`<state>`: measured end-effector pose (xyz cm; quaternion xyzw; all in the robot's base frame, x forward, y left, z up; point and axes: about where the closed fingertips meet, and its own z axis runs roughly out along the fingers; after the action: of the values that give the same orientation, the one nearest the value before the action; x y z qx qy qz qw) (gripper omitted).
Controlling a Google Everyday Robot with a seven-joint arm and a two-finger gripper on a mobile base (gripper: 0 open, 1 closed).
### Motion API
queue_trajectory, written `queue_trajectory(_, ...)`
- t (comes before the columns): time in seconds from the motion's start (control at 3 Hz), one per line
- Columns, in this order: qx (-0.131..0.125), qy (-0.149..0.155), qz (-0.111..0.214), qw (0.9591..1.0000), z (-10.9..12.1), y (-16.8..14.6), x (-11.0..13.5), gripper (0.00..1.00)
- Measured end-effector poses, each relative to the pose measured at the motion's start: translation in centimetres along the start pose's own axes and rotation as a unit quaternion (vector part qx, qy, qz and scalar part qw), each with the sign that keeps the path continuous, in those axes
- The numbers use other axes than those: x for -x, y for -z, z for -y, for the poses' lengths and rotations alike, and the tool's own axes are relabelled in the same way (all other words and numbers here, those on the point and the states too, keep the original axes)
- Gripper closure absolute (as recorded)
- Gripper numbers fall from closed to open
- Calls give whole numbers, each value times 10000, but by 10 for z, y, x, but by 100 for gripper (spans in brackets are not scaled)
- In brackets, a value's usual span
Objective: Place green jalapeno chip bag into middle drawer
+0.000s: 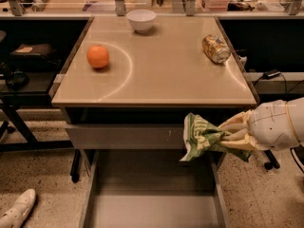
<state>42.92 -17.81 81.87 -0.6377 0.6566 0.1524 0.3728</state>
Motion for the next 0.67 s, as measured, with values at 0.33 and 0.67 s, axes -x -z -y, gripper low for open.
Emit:
queue_trajectory(0.33,25,17,-110,9999,-24,-20,-15,100)
queue_trajectory(0.67,47,45,-259,9996,-68,-71,-63,100)
